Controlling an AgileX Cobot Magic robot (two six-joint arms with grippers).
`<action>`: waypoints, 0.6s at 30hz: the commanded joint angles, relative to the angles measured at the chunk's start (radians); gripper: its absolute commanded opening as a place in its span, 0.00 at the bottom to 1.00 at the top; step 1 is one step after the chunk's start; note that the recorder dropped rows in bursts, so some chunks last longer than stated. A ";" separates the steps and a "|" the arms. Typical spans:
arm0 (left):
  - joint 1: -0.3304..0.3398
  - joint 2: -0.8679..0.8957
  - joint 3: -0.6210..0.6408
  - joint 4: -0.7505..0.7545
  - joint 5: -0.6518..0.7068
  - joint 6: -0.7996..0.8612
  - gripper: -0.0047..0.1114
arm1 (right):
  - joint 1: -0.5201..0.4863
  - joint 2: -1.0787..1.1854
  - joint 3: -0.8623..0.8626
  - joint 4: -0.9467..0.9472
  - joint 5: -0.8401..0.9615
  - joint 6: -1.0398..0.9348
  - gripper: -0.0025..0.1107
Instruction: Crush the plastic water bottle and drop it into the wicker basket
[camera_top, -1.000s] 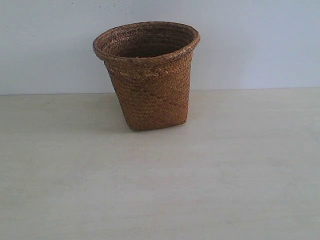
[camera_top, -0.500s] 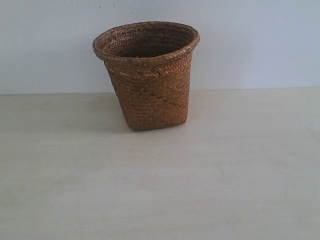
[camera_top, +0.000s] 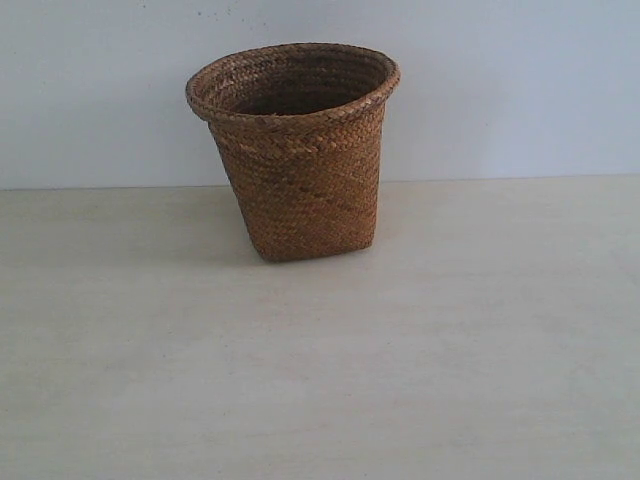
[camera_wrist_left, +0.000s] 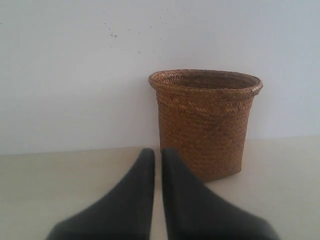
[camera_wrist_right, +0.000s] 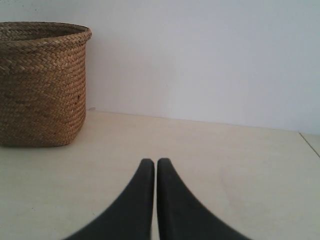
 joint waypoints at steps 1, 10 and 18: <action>0.033 -0.002 0.044 -0.062 -0.007 0.087 0.08 | 0.001 -0.002 0.003 0.001 -0.004 0.006 0.02; 0.163 -0.002 0.113 -0.098 -0.023 0.087 0.08 | 0.001 -0.002 0.003 0.001 -0.006 0.006 0.02; 0.206 -0.002 0.113 -0.104 0.025 0.126 0.08 | 0.001 -0.002 0.003 0.001 -0.006 0.006 0.02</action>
